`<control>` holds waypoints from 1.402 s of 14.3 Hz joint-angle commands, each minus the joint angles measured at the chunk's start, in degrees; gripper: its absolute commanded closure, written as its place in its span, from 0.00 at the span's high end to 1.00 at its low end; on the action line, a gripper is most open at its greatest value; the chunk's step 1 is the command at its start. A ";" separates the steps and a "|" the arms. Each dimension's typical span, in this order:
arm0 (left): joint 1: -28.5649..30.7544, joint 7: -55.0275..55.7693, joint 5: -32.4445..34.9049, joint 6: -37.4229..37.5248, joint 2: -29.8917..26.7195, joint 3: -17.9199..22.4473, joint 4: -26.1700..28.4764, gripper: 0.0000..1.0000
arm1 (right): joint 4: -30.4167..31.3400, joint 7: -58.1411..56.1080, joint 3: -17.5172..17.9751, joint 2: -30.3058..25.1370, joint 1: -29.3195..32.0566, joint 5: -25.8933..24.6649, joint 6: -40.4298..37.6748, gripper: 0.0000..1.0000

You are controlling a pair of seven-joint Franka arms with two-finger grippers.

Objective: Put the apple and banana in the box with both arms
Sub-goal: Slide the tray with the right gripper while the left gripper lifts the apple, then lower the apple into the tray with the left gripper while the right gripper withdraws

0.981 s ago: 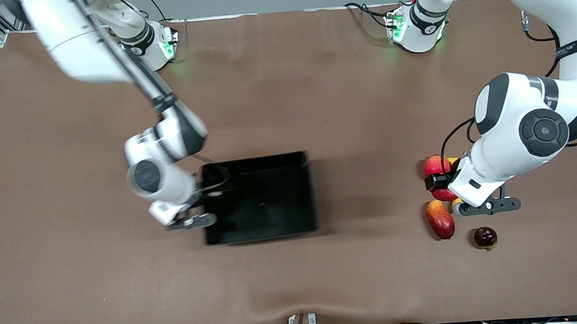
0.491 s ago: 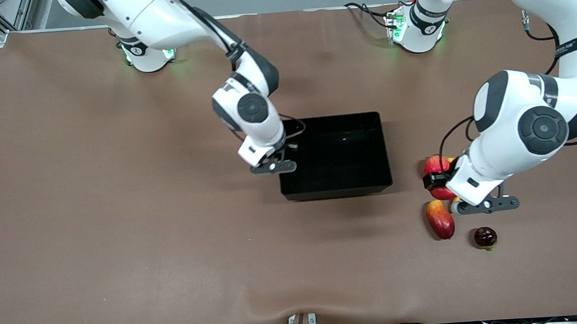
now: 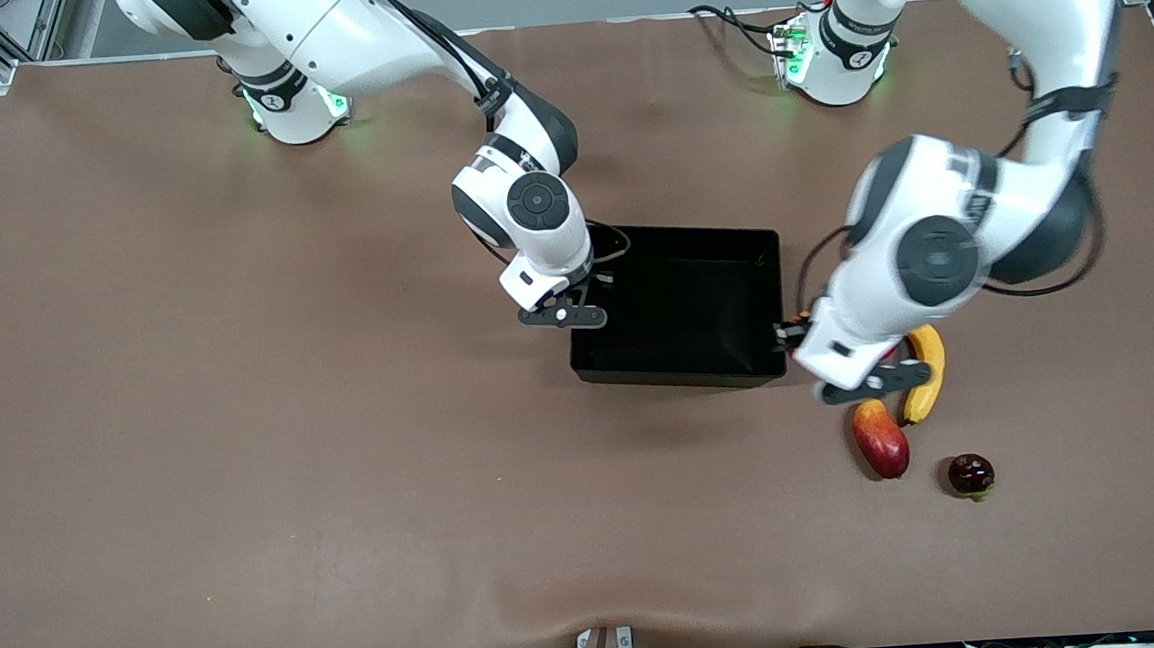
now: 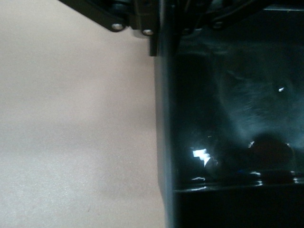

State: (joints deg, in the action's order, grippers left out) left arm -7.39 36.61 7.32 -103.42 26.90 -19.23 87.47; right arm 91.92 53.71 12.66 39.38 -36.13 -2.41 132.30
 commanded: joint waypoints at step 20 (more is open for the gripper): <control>-5.62 24.03 8.92 -33.25 -2.74 -2.57 34.18 0.45 | -2.71 -25.13 -1.50 -5.63 30.65 -2.42 -12.41 1.00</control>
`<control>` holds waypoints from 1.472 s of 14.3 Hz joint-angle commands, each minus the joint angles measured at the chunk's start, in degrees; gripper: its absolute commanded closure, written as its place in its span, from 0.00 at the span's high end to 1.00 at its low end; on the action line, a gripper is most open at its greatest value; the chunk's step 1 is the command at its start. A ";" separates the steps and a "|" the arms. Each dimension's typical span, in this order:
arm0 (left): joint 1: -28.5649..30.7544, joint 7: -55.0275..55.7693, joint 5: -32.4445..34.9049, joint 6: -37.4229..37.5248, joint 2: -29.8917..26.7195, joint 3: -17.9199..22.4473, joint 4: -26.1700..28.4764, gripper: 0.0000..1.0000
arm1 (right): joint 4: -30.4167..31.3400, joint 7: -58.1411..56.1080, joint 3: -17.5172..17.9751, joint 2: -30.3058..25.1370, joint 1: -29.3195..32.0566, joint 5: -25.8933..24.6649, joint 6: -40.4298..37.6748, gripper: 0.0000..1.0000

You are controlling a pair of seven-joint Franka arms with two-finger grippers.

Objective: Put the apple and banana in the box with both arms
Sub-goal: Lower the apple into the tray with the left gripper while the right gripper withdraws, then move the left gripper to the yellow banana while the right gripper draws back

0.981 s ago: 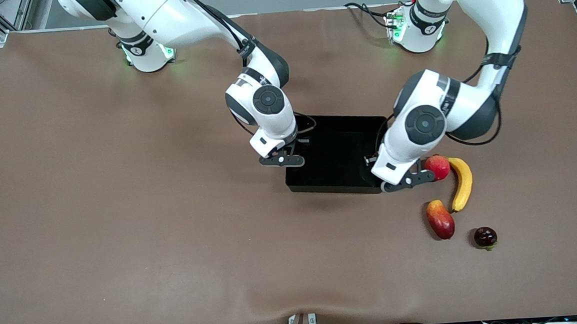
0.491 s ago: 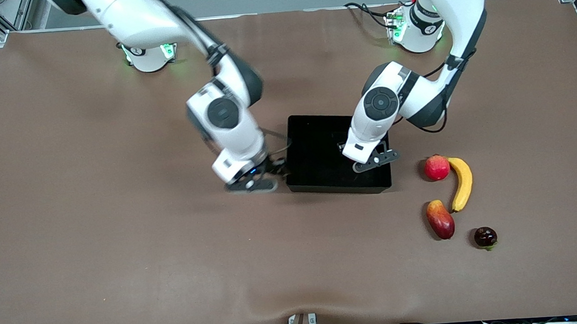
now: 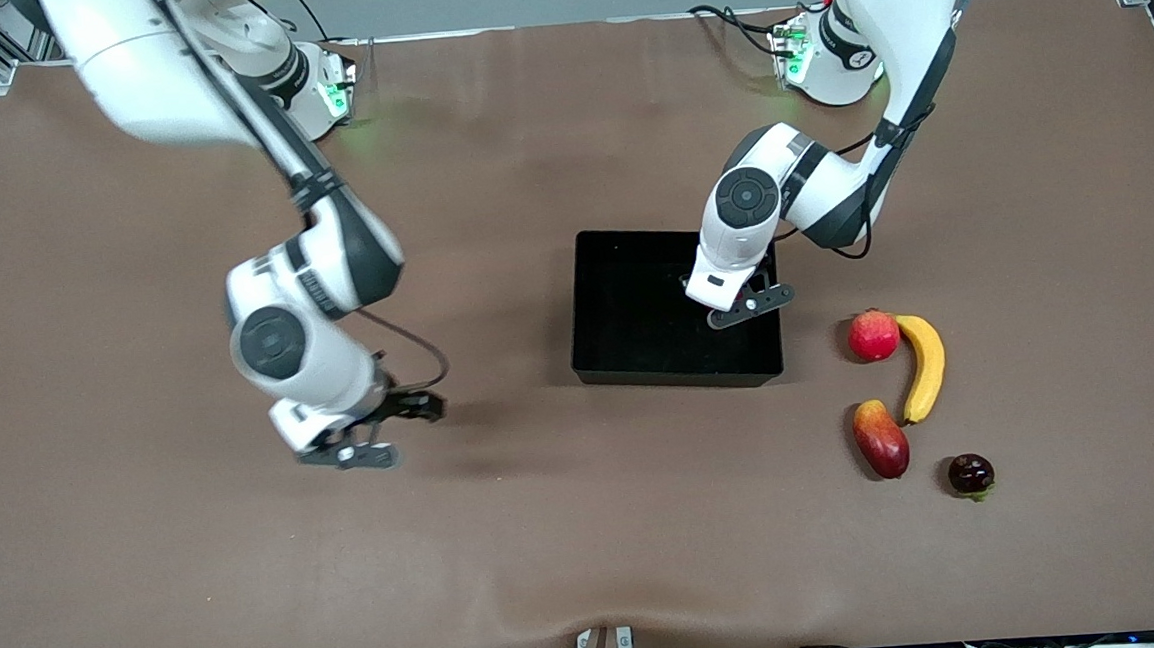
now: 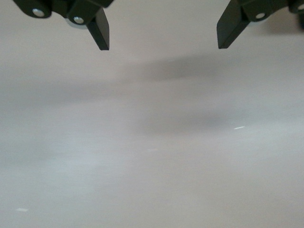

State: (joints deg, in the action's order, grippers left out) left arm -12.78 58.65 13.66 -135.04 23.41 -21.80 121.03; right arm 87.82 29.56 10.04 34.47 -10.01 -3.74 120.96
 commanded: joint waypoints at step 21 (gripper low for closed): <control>31.05 -46.41 1.89 13.78 -0.84 0.18 -15.48 1.00 | 30.11 -16.56 3.92 -14.15 27.33 -5.23 -1.67 1.00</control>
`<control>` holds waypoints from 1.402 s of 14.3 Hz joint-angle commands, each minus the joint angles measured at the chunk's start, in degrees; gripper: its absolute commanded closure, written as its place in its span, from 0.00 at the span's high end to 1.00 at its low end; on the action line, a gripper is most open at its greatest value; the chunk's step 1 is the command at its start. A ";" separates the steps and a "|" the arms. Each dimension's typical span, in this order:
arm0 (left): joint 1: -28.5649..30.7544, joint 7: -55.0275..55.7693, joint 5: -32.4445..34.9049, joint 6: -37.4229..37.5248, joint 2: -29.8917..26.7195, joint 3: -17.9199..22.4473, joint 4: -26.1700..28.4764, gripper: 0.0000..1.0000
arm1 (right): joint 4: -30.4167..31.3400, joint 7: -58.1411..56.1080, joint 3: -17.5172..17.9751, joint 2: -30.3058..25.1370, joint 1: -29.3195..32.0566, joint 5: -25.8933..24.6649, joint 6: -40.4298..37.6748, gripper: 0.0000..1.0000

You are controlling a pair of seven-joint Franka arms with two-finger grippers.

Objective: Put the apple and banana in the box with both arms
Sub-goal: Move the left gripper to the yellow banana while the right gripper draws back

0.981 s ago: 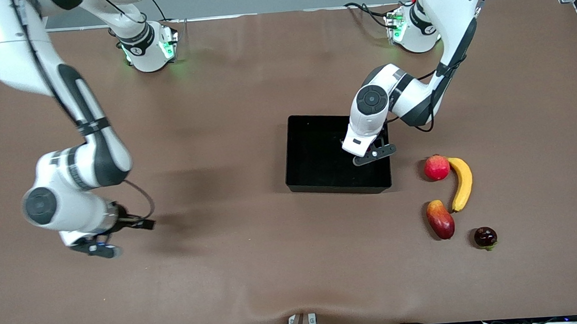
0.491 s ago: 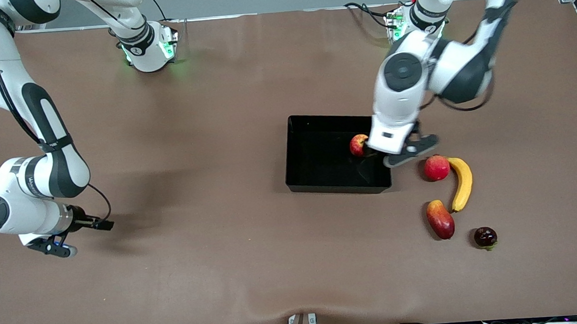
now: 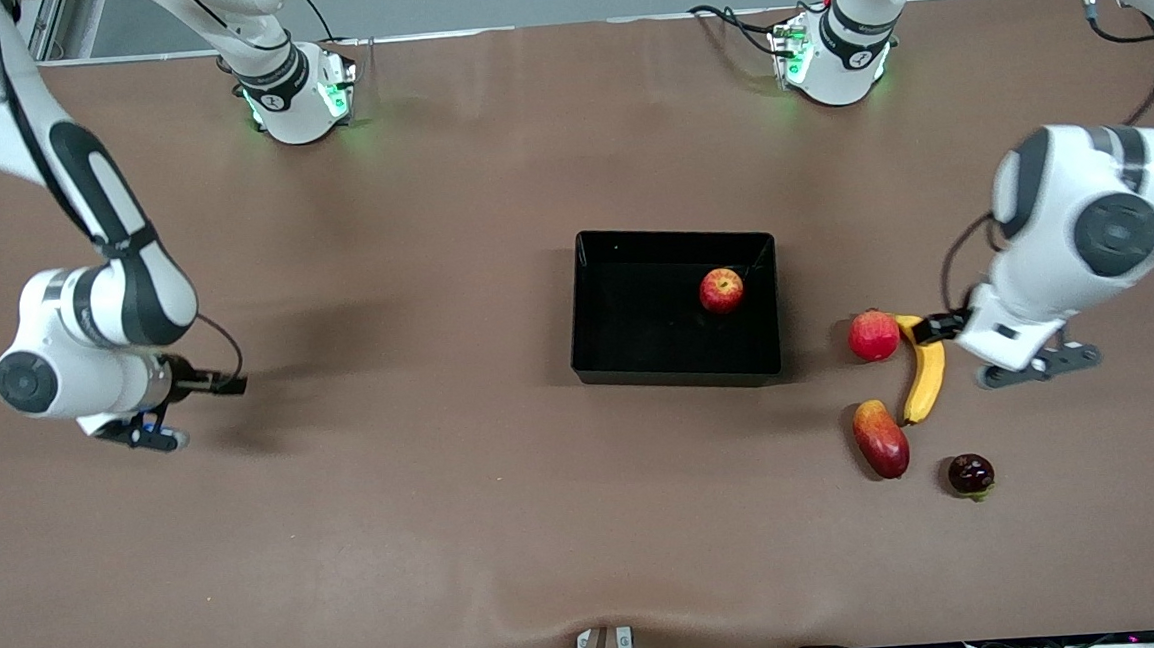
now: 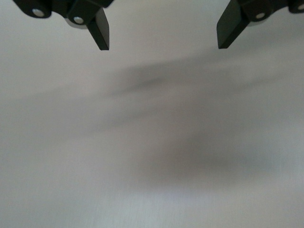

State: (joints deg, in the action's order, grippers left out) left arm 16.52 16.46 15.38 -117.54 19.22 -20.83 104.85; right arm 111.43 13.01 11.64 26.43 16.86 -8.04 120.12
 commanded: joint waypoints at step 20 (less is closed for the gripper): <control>7.74 -14.70 0.61 -13.79 11.12 -1.75 3.17 0.00 | -17.90 -13.35 22.46 -13.16 0.71 3.91 -36.26 1.00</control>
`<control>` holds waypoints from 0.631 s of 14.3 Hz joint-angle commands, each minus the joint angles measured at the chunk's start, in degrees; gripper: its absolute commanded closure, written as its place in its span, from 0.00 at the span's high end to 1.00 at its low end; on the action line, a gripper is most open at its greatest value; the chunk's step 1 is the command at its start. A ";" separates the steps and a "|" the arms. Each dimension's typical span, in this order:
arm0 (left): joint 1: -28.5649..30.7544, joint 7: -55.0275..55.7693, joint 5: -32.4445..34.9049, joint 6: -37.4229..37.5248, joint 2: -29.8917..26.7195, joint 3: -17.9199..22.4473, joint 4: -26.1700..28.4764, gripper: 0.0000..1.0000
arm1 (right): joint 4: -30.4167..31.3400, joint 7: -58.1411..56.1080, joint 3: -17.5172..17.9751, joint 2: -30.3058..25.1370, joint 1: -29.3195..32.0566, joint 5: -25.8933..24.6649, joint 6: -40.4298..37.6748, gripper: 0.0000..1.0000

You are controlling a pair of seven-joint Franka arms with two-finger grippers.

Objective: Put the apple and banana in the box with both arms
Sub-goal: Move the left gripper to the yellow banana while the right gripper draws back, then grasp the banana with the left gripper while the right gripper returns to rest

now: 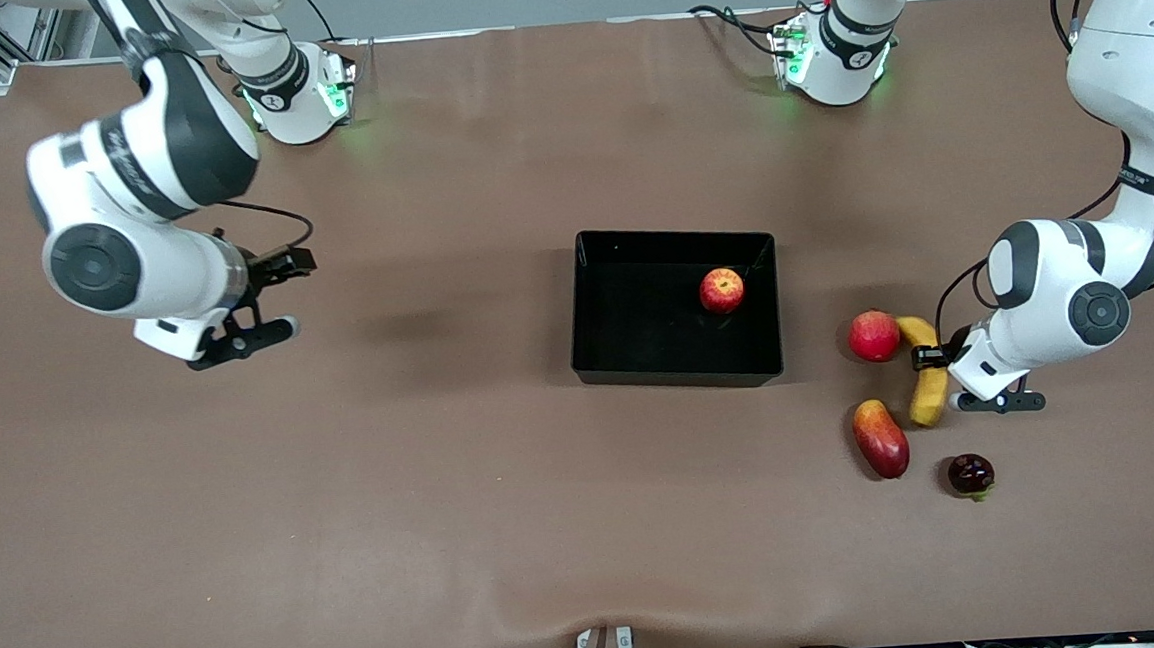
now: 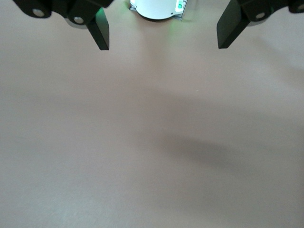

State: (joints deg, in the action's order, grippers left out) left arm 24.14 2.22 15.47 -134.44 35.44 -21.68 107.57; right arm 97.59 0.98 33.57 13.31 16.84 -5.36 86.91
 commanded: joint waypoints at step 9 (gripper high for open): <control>0.12 20.40 -1.40 21.05 -19.88 -18.37 0.18 0.00 | -18.30 -1.25 -7.25 -1.71 -0.47 1.22 -3.15 1.00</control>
State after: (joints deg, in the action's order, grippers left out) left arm 24.11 14.46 15.10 -114.24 15.99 -35.49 106.48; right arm 81.73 0.12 30.51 12.03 17.17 -5.37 84.48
